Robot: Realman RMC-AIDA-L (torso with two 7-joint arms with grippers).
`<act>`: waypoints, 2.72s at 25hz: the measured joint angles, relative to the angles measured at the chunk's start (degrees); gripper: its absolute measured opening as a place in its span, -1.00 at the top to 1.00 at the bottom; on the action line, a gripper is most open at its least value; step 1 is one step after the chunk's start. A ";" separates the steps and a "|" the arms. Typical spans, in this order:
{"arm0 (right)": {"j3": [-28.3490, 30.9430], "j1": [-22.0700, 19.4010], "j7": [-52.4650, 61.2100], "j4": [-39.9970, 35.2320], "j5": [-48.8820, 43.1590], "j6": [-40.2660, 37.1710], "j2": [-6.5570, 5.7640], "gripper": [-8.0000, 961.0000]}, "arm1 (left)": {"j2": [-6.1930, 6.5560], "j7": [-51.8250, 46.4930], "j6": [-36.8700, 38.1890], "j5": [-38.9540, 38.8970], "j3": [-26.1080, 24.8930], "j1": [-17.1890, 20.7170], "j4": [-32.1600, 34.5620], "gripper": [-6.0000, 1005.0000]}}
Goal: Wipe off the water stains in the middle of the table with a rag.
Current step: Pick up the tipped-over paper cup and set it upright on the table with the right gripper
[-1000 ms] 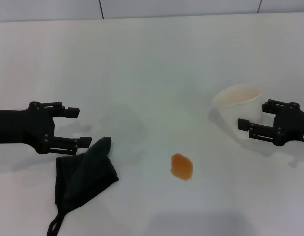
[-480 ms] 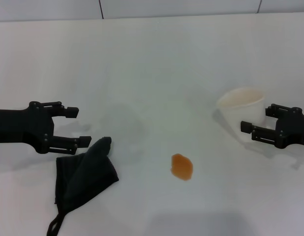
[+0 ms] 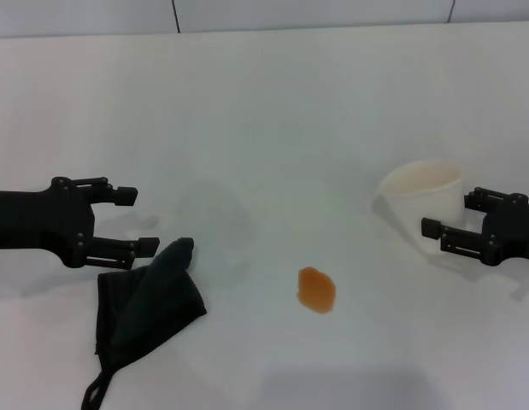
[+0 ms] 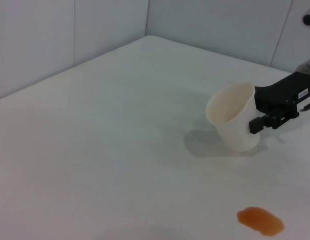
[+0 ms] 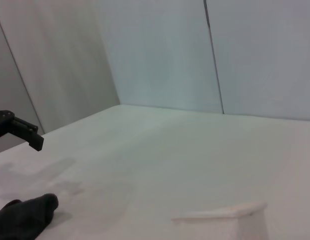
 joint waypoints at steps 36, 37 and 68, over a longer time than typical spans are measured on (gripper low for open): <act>4.04 -4.79 -4.79 0.83 -0.60 -4.64 -0.31 -0.70 | 0.00 -0.09 0.40 -0.06 0.18 -0.07 0.18 -0.76; 4.08 -4.83 -4.80 0.84 -0.91 -4.84 -0.36 -0.72 | 0.00 -0.09 0.44 -0.11 0.18 -0.08 0.18 -0.76; 11.59 -7.41 -5.78 -0.36 -3.44 -14.85 -0.39 -0.77 | -0.10 -0.09 1.09 -0.46 0.17 -0.15 0.27 -0.76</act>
